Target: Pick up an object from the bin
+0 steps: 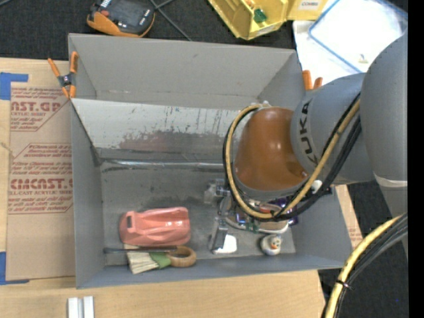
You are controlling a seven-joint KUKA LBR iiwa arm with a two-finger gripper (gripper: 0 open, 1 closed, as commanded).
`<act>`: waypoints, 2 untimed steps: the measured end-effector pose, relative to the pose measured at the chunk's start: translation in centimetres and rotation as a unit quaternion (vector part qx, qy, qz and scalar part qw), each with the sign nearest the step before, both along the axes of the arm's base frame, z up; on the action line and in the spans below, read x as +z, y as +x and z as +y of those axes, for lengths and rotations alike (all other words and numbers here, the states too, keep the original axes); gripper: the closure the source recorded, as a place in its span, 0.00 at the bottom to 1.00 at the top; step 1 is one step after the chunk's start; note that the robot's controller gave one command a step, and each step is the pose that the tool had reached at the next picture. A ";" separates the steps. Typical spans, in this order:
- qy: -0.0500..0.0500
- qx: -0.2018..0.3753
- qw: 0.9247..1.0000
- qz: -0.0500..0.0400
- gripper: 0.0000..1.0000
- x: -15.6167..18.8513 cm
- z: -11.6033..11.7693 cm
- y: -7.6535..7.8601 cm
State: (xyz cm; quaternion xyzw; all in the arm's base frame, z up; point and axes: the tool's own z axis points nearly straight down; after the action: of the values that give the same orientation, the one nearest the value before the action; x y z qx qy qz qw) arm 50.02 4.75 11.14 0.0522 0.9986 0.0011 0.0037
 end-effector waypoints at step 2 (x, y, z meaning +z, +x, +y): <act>0.001 -0.038 0.999 0.003 0.00 6.0 -6.0 5.7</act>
Offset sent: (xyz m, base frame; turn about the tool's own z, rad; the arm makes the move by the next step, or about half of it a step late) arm 0.0662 -0.0507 0.0522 0.1477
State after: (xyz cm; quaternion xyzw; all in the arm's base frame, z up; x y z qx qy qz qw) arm 55.71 -1.30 17.14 0.0906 0.9959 0.0017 0.0003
